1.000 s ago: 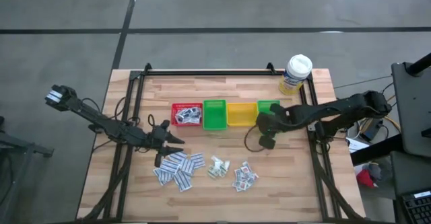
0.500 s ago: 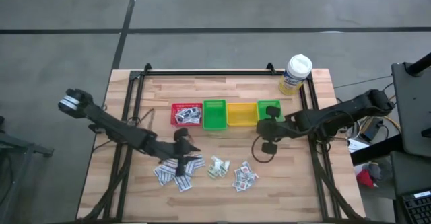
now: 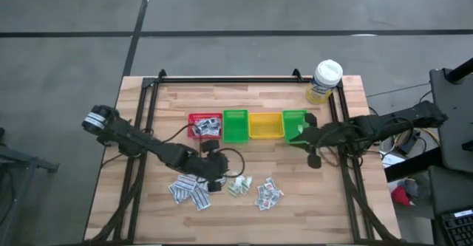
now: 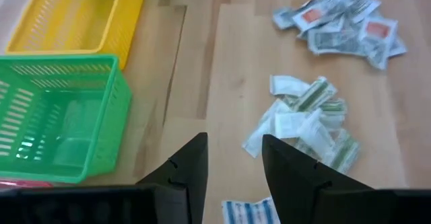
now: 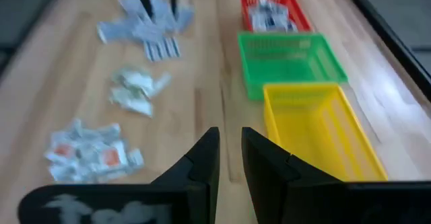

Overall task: Pick & Place First Aid Supplies
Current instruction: Put the green bandage into the right green basket

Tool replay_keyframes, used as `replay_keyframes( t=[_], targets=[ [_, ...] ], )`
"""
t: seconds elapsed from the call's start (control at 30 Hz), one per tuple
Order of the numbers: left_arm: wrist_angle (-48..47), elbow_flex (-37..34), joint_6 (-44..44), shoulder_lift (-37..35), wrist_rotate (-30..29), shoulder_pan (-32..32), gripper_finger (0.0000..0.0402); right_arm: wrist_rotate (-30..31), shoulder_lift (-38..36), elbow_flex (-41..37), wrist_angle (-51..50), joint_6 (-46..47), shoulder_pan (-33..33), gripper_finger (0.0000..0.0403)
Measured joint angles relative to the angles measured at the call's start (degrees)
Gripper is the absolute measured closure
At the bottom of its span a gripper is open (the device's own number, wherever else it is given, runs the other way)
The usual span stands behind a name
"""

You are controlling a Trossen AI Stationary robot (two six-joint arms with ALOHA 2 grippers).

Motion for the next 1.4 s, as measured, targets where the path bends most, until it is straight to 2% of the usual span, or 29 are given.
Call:
replay_keyframes(
  t=[0.3, 0.5, 0.6, 0.77, 1.07, 1.4],
  targets=[
    [-2.08, 4.37, 5.52, 5.59, 7.43, 2.74, 0.0266, -2.87, -12.95, -9.51, 6.83, 0.14, 0.11, 0.0335],
    [-3.2, 6.41, 5.96, 8.34, 11.73, 4.15, 0.0266, -3.2, -18.16, -12.36, 7.12, -0.91, 0.11, 0.0331],
    [-5.21, 7.88, 6.0, 10.1, 12.97, 4.59, 0.0266, -5.88, -20.54, -12.91, 7.44, -2.07, 0.11, 0.0333],
    [-8.46, 10.64, 6.48, 12.95, 14.3, 5.38, 0.0266, -8.63, -23.99, -14.8, 10.51, -2.75, 0.11, 0.0343],
    [-12.24, 14.26, 8.9, 14.04, 14.3, 6.91, 0.0266, -8.57, -30.1, -20.77, 14.33, -1.1, 0.09, 0.0349],
    [-12.06, 14.98, 12.25, 14.22, 17.73, 7.86, 0.0266, -8.53, -32.12, -24.84, 16.55, 1.68, 0.09, 0.0348]
  ],
)
